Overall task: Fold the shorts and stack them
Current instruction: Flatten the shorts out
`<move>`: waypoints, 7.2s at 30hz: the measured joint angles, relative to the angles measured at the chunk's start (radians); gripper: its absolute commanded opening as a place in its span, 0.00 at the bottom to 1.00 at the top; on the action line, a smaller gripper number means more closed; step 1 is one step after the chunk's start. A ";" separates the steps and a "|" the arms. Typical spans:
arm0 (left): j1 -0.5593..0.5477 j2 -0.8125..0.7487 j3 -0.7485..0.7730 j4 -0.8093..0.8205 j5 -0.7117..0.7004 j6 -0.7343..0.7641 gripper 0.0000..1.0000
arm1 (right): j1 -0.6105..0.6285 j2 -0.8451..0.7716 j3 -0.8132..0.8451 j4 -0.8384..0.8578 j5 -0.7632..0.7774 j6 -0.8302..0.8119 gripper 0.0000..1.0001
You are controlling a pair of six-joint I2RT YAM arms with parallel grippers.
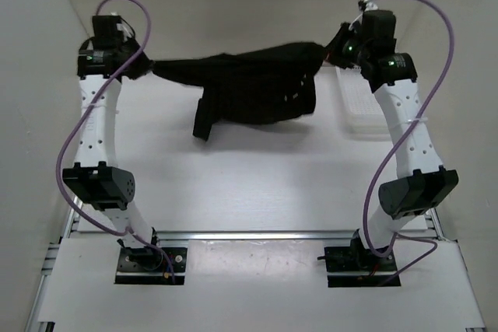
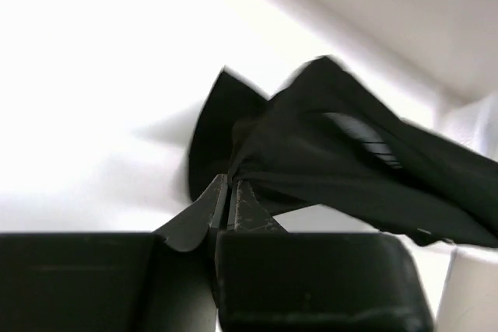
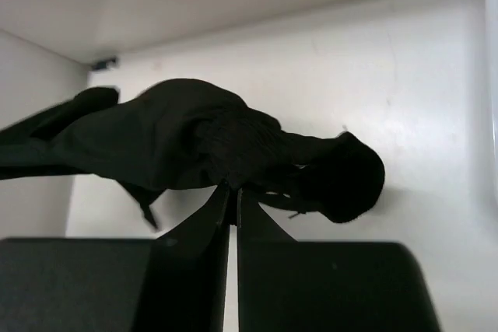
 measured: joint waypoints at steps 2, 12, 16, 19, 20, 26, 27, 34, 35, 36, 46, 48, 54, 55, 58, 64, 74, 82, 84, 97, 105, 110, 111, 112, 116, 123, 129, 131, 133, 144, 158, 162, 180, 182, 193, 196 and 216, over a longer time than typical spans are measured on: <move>0.044 -0.029 0.032 0.008 0.024 0.001 0.10 | 0.000 -0.023 0.049 0.024 -0.015 0.001 0.00; 0.080 -0.547 -0.821 0.134 0.074 -0.024 0.95 | 0.068 -0.533 -0.824 0.128 -0.012 -0.023 0.70; 0.087 -0.477 -1.023 0.116 0.095 -0.037 0.59 | 0.073 -0.549 -1.023 0.014 0.058 -0.017 0.74; 0.073 -0.425 -1.034 0.122 0.092 -0.026 0.11 | 0.073 -0.575 -1.032 -0.032 0.113 -0.014 0.51; 0.064 -0.426 -1.031 0.126 0.089 -0.029 0.10 | 0.072 -0.596 -1.032 -0.032 0.127 -0.014 0.43; -0.032 -0.377 -0.984 0.144 0.053 -0.015 0.39 | 0.069 -0.700 -1.027 -0.036 0.140 0.051 0.27; -0.056 -0.346 -0.964 0.143 0.037 -0.018 0.70 | 0.065 -0.702 -1.033 -0.028 0.124 0.067 0.30; -0.161 -0.035 -0.766 0.153 -0.046 -0.031 0.65 | 0.040 -0.675 -1.193 0.008 -0.008 0.155 0.37; -0.167 0.010 -0.734 0.158 -0.055 -0.034 0.62 | 0.037 -0.673 -1.204 0.006 -0.019 0.163 0.39; -0.178 0.050 -0.700 0.154 -0.064 -0.035 0.60 | 0.033 -0.673 -1.209 0.006 -0.027 0.167 0.39; -0.343 0.248 -0.499 0.131 -0.125 -0.046 0.61 | 0.010 -0.661 -1.210 0.010 -0.037 0.165 0.40; -0.361 0.275 -0.483 0.124 -0.125 -0.048 0.66 | 0.004 -0.647 -1.210 0.010 -0.039 0.164 0.40; -0.375 0.360 -0.417 0.092 -0.138 -0.060 0.58 | -0.021 -0.635 -1.210 0.022 -0.052 0.156 0.40; -0.375 0.376 -0.402 0.089 -0.142 -0.063 0.51 | -0.024 -0.634 -1.210 0.026 -0.053 0.156 0.40; -0.381 0.406 -0.375 0.083 -0.153 -0.070 0.13 | -0.032 -0.634 -1.210 0.028 -0.059 0.151 0.40; -0.392 0.391 -0.374 0.038 -0.188 -0.075 0.10 | -0.034 -0.632 -1.212 0.042 -0.080 0.144 0.42; -0.392 0.108 -0.478 0.003 -0.202 -0.098 0.10 | -0.031 -0.408 -1.257 0.269 -0.202 0.253 0.71; -0.392 -0.036 -0.546 -0.008 -0.201 -0.122 0.10 | 0.037 -0.239 -1.257 0.369 -0.167 0.366 0.55; -0.392 -0.036 -0.546 -0.017 -0.201 -0.125 0.10 | 0.064 -0.233 -1.257 0.368 -0.125 0.397 0.58; -0.392 -0.036 -0.546 -0.034 -0.201 -0.126 0.10 | 0.135 -0.231 -1.257 0.382 0.082 0.465 0.10; -0.303 -0.020 -0.470 -0.079 -0.197 -0.063 0.10 | 0.128 -0.057 -0.975 0.331 0.142 0.418 0.00; -0.167 0.117 -0.050 -0.151 -0.193 -0.007 0.10 | 0.064 0.005 -0.543 0.262 0.150 0.386 0.00; -0.140 0.138 0.042 -0.157 -0.186 -0.002 0.10 | 0.052 0.011 -0.457 0.266 0.146 0.380 0.00; -0.121 0.150 0.109 -0.156 -0.174 0.001 0.10 | 0.044 0.013 -0.381 0.265 0.139 0.376 0.00; -0.071 0.103 0.204 -0.146 -0.111 0.012 0.10 | 0.046 -0.011 -0.222 0.278 0.101 0.341 0.00; -0.071 -0.299 -0.449 -0.027 -0.042 -0.022 0.10 | 0.075 -0.225 -0.586 0.269 0.099 0.307 0.00; -0.076 -0.505 -1.117 0.039 0.023 -0.115 0.60 | 0.132 -0.497 -1.131 0.207 0.156 0.346 0.48; -0.071 -0.505 -1.210 0.027 0.036 -0.138 0.60 | 0.131 -0.587 -1.241 0.145 0.169 0.377 0.58; -0.069 -0.510 -1.220 0.028 0.045 -0.154 0.59 | 0.129 -0.681 -1.292 0.076 0.188 0.390 0.60; -0.128 -0.502 -1.227 0.106 0.056 -0.241 0.61 | 0.103 -0.880 -1.323 0.002 0.156 0.420 0.66; -0.174 -0.202 -0.928 0.115 0.019 -0.184 0.60 | 0.064 -0.497 -1.153 0.076 0.193 0.328 0.59; -0.178 -0.070 -0.772 0.078 -0.014 -0.137 0.60 | 0.031 -0.442 -1.128 0.097 0.209 0.303 0.42; -0.178 0.704 0.112 -0.092 -0.055 -0.034 0.75 | 0.028 0.220 -0.411 0.072 0.284 0.141 0.51; -0.178 0.711 0.142 -0.089 -0.042 -0.034 0.70 | 0.029 0.319 -0.282 0.041 0.318 0.121 0.51; -0.166 0.764 0.211 -0.080 -0.031 -0.011 0.10 | 0.043 0.415 -0.179 -0.024 0.351 0.072 0.52; -0.139 0.666 0.059 -0.041 -0.055 -0.012 0.10 | 0.043 0.415 -0.171 -0.029 0.349 0.035 0.58; 0.028 0.537 0.115 -0.140 -0.045 0.120 0.62 | 0.067 0.639 0.184 -0.089 0.190 -0.161 0.77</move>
